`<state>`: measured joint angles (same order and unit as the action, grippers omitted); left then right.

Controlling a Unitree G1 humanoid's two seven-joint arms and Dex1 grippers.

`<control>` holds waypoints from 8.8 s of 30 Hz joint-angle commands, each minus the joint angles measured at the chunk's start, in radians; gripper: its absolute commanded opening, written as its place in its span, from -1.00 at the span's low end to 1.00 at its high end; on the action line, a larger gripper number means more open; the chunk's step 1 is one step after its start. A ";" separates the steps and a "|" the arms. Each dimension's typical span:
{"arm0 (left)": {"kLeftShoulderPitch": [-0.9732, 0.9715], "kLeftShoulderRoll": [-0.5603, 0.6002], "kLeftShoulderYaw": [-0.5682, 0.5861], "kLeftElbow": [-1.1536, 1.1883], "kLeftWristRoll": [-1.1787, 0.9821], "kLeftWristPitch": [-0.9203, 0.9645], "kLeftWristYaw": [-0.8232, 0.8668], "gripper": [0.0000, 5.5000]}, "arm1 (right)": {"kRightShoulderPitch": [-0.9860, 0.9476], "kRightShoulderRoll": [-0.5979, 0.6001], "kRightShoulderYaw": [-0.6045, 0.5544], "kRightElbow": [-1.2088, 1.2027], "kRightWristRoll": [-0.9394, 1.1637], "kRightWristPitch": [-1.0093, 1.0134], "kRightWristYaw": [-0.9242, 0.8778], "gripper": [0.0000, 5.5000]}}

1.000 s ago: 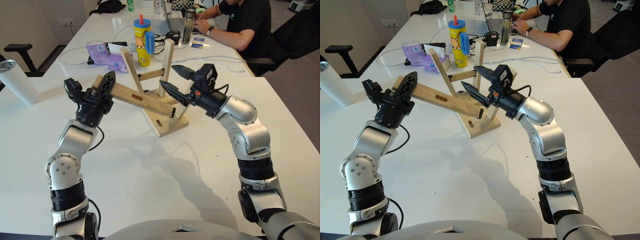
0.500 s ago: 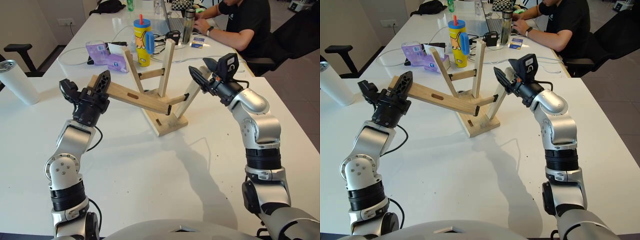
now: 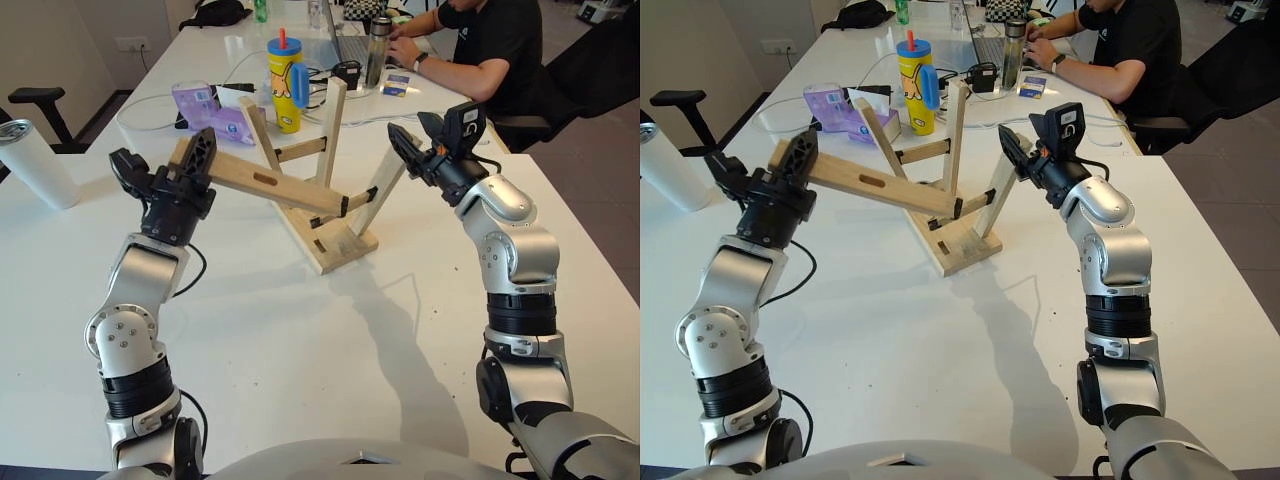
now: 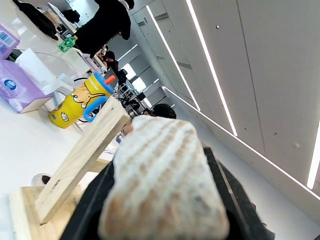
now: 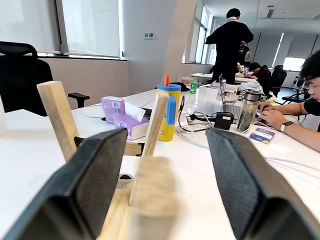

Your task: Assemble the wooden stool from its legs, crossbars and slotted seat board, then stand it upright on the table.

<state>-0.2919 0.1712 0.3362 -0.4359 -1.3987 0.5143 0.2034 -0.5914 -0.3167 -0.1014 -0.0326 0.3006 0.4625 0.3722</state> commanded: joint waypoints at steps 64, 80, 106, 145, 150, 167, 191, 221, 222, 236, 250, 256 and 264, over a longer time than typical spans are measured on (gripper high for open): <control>-0.096 -0.218 -0.162 0.312 0.797 -0.153 0.157 -0.63 | 0.111 0.400 0.023 -0.037 -0.049 0.094 -0.432 -0.63; -0.124 -0.232 -0.271 0.304 1.066 0.073 0.300 -0.63 | 0.122 0.402 0.057 -0.054 -0.118 0.039 -0.451 -0.63; -0.107 -0.232 -0.457 0.285 1.211 0.264 0.069 -0.63 | 0.081 0.499 -0.050 -0.057 0.078 0.005 -0.344 -0.62; -0.175 -0.099 -0.616 0.335 1.256 0.408 -0.099 -0.59 | 0.106 0.360 0.222 -0.132 -0.093 -0.160 -0.134 -0.60; -0.169 -0.122 -0.605 0.330 1.195 0.436 -0.127 -0.58 | 0.109 0.399 0.203 -0.148 -0.038 -0.094 -0.153 -0.59; -0.208 -0.249 -0.364 0.299 1.035 0.462 -0.113 -0.15 | 0.076 0.412 0.129 -0.091 -0.059 -0.063 -0.241 -0.59; -0.244 -0.236 -0.280 0.147 1.076 0.209 -0.130 0.08 | 0.045 0.405 0.083 -0.074 -0.083 -0.093 -0.277 -0.59; -0.070 -0.100 -0.334 0.002 1.171 0.200 -0.197 0.08 | 0.114 0.365 0.103 -0.025 -0.147 -0.132 -0.279 -0.59; -0.068 -0.094 -0.340 0.005 1.181 0.199 -0.196 0.08 | 0.116 0.363 0.106 -0.023 -0.150 -0.133 -0.279 -0.59; -0.090 -0.079 -0.352 -0.001 1.228 0.182 -0.204 0.09 | 0.122 0.339 0.150 -0.013 -0.191 -0.127 -0.276 -0.28; -0.137 -0.081 -0.345 -0.010 1.247 0.147 -0.216 0.09 | 0.014 0.338 0.126 -0.137 -0.173 -0.113 -0.303 -0.28; -0.191 -0.084 -0.289 -0.053 1.206 0.160 -0.224 0.09 | -0.058 0.313 0.083 -0.177 -0.158 -0.088 -0.308 -0.28; -0.356 -0.142 -0.024 -0.078 0.890 0.217 -0.190 0.09 | -0.171 0.262 -0.022 -0.156 -0.078 -0.039 -0.297 -0.28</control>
<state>-0.6071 0.0348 0.2443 -0.5180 -0.4340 0.7037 -0.0060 -0.7286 -0.0415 -0.0956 -0.1963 0.1894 0.3996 0.0709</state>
